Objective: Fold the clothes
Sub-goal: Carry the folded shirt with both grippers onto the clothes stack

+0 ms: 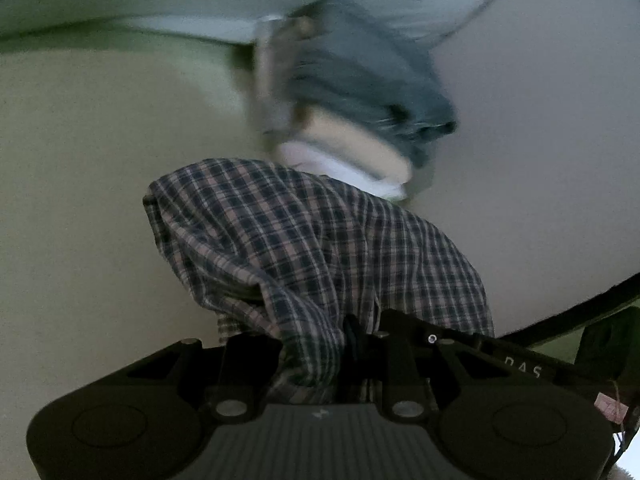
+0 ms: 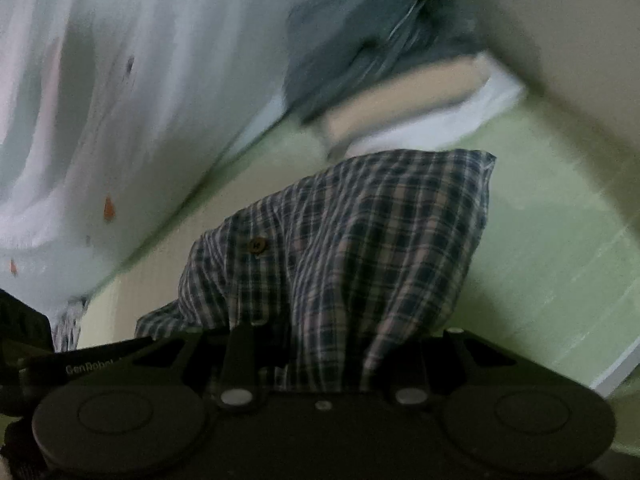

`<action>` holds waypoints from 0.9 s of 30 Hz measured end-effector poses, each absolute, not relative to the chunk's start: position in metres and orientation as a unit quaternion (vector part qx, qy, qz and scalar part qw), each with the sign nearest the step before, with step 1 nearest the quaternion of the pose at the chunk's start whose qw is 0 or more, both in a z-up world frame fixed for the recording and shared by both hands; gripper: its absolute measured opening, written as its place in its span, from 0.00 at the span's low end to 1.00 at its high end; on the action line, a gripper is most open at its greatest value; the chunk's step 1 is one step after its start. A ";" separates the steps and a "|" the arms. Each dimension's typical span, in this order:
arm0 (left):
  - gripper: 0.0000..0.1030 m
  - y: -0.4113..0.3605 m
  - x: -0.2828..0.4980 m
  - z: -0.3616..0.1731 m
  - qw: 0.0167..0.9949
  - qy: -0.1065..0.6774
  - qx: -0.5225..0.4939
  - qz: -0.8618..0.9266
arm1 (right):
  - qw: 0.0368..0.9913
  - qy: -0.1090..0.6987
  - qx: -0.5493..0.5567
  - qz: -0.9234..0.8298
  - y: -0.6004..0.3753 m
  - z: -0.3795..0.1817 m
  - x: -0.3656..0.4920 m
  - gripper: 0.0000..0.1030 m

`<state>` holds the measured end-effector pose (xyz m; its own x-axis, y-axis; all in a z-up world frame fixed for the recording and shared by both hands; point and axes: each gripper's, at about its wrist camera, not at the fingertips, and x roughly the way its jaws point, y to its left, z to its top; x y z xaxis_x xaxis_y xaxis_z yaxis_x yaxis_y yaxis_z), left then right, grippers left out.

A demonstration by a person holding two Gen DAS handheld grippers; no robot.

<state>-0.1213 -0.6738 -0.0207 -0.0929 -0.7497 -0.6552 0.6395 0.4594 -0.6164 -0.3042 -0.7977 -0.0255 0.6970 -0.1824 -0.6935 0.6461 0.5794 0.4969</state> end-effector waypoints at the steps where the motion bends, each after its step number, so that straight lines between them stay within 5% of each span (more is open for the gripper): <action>1: 0.27 -0.688 -0.122 -0.015 0.670 0.524 -0.054 -0.524 | 0.839 0.292 0.385 -0.251 -0.810 -0.020 -0.307 0.30; 16: 0.29 -0.871 -0.033 0.101 0.719 0.364 -0.086 -0.585 | 0.918 0.145 0.264 -0.259 -1.009 0.106 -0.238 0.37; 18: 0.35 -0.886 -0.015 0.105 0.735 0.350 -0.090 -0.574 | 0.919 0.140 0.248 -0.271 -1.035 0.105 -0.216 0.59; 23: 0.49 -0.932 0.020 0.051 0.782 0.389 -0.028 -0.485 | 0.881 0.188 0.257 -0.350 -1.088 0.044 -0.161 0.76; 27: 0.78 -0.940 0.035 0.005 0.775 0.434 -0.034 -0.458 | 0.864 0.208 0.228 -0.398 -1.093 0.005 -0.145 0.84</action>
<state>0.0347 -0.9395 0.0047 0.2035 -0.7388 -0.6424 0.6806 0.5785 -0.4496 -0.1453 -1.0932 0.0048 0.5958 -0.5935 -0.5411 0.7831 0.5788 0.2274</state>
